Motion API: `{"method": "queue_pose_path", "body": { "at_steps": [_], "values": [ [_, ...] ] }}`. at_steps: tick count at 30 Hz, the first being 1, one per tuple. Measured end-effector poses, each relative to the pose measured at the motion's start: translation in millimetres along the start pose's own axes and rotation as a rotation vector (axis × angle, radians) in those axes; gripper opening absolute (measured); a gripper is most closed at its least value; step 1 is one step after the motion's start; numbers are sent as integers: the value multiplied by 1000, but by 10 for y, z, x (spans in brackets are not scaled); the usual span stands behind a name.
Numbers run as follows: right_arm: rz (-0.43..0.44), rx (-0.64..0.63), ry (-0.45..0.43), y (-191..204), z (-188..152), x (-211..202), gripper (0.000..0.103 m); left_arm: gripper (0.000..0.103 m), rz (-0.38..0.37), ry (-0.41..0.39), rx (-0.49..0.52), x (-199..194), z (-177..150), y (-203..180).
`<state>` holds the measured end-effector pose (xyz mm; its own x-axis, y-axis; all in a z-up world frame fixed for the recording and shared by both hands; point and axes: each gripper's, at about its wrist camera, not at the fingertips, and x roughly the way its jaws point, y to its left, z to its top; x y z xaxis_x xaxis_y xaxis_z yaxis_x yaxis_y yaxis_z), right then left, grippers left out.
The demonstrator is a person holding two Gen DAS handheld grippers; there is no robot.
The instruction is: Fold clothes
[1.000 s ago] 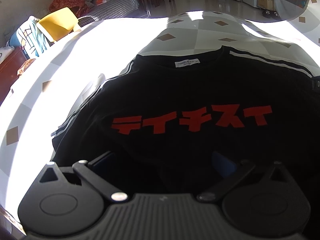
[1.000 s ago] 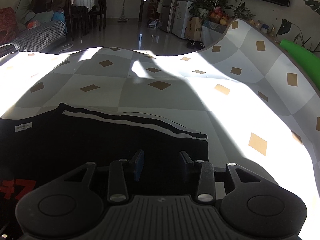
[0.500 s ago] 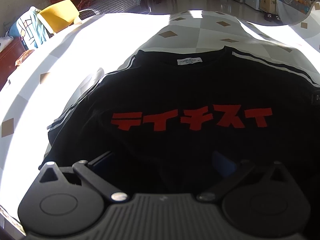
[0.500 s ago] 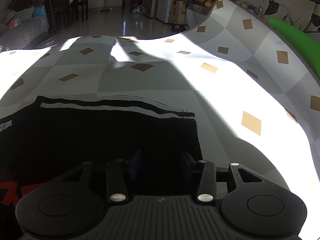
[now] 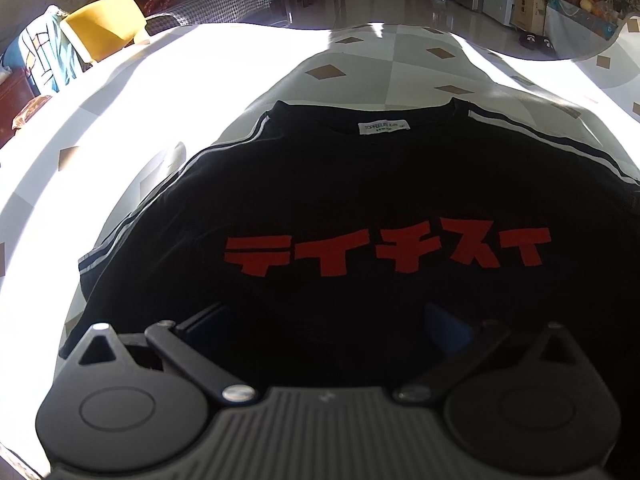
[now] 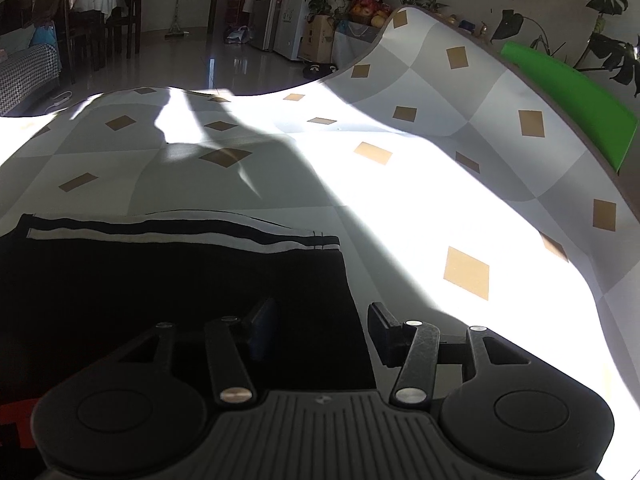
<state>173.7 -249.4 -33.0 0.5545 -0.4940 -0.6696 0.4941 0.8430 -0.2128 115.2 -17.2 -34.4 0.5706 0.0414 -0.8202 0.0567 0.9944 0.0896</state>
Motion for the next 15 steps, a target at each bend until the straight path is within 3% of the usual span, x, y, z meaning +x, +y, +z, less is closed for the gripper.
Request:
{"method": "queue_pose_path", "body": {
  "at_steps": [8, 15],
  "values": [
    [-34, -89, -29, 88, -42, -54, 48, 103, 22, -38, 57, 99, 155, -53],
    [-17, -87, -6, 28, -46, -92, 48, 103, -13, -3, -17, 195, 237, 45]
  ]
}}
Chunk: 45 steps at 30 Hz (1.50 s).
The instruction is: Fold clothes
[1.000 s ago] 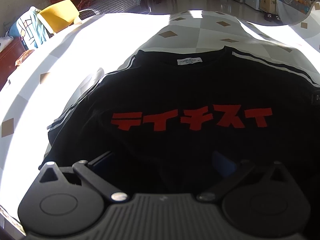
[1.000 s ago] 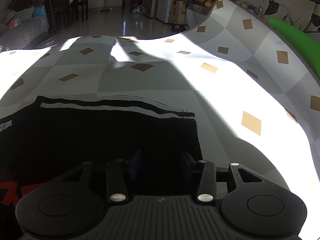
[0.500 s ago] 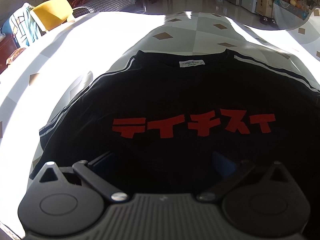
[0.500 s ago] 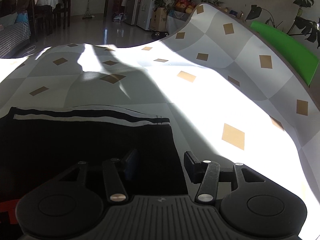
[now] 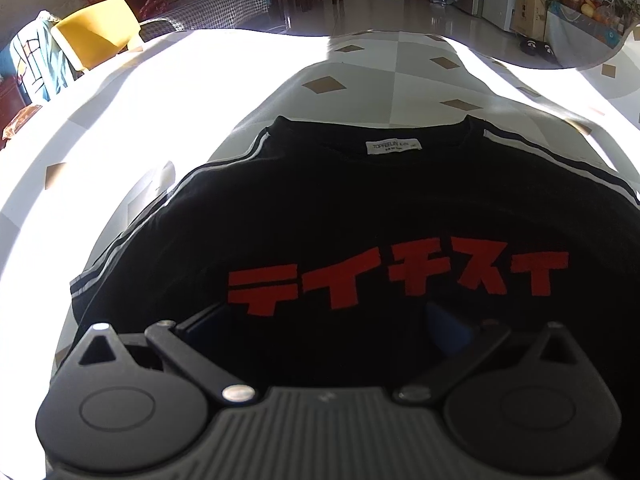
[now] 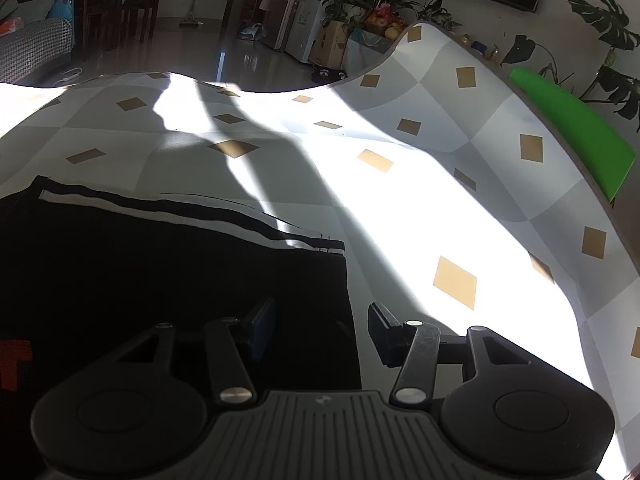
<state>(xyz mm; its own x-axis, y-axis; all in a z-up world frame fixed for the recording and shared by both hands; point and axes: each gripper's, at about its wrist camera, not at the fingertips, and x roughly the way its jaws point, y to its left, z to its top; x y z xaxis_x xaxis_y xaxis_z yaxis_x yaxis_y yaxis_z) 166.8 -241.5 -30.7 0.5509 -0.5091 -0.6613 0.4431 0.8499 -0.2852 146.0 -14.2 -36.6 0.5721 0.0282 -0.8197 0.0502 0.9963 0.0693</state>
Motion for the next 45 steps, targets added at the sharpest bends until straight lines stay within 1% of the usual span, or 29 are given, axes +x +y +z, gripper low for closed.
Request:
{"method": "queue_pose_path", "body": {
  "at_steps": [4, 6, 8, 11, 14, 19, 28, 32, 40, 43, 45],
  "values": [
    [32, -3, 4, -19, -9, -86, 48, 103, -1, 30, -32, -10, 2, 17],
    [37, -19, -12, -6, -16, -146, 49, 103, 1, 48, -43, -33, -12, 18],
    [48, -38, -25, 14, -19, -210, 49, 103, 11, 64, -37, -73, -36, 2],
    [93, -52, -33, 36, -22, -301, 49, 103, 35, 78, -15, -144, -86, -23],
    [135, -74, -35, 61, -34, -357, 49, 103, 44, 90, -12, -196, -132, -5],
    [214, -122, -34, 143, -83, -447, 49, 103, 53, 97, -25, -291, -197, 51],
    [302, -175, -13, 245, -179, -592, 49, 103, 61, 109, -42, -457, -307, 131],
    [327, -181, 6, 246, -228, -630, 49, 103, 62, 114, -49, -515, -353, 165],
    [368, -254, 14, 347, -392, -803, 49, 103, 63, 137, -71, -567, -453, 218],
    [375, -277, 41, 401, -477, -768, 50, 103, 58, 158, -83, -531, -476, 230],
    [372, -275, 31, 405, -501, -765, 50, 103, 43, 161, -94, -510, -478, 244]
  ]
}}
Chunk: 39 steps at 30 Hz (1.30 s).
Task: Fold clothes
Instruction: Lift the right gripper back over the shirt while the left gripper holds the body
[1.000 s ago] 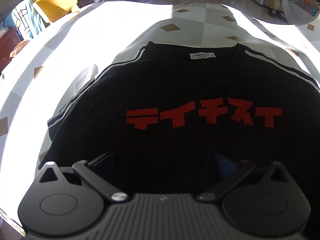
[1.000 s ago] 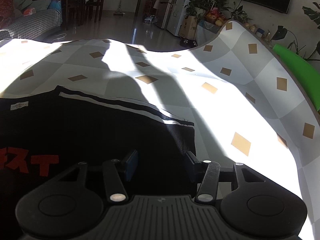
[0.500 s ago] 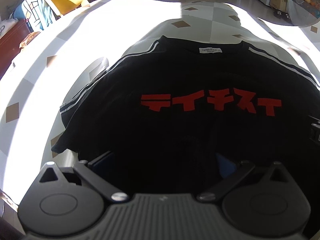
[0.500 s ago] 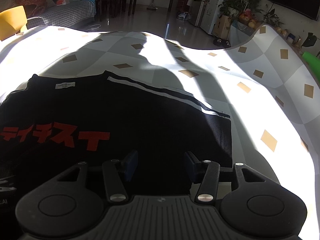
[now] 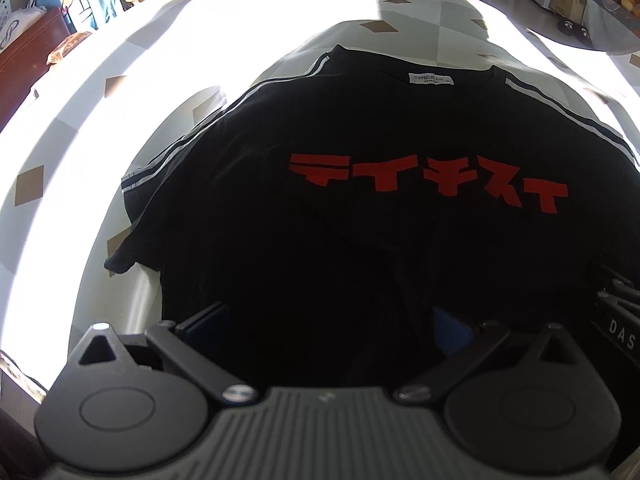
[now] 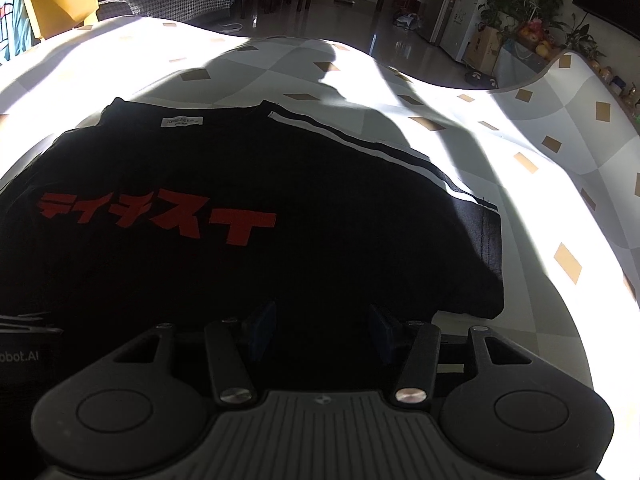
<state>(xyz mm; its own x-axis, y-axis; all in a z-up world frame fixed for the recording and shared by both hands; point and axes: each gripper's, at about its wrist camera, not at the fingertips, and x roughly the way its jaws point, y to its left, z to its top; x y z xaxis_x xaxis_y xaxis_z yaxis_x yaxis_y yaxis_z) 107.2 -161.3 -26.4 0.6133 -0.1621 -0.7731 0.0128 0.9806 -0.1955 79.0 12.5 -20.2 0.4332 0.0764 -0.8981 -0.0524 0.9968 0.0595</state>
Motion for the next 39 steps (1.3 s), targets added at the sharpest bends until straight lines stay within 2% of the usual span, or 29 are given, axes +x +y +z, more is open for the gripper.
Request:
{"method": "queue_pose_path", "body": {
  "at_steps": [9, 39],
  "values": [
    [16, 86, 13, -81, -24, -1, 50, 103, -30, -20, 2, 60, 41, 8],
    [-60, 58, 7, 201, -225, -226, 50, 103, -84, -83, 102, 275, 612, -185]
  ]
}}
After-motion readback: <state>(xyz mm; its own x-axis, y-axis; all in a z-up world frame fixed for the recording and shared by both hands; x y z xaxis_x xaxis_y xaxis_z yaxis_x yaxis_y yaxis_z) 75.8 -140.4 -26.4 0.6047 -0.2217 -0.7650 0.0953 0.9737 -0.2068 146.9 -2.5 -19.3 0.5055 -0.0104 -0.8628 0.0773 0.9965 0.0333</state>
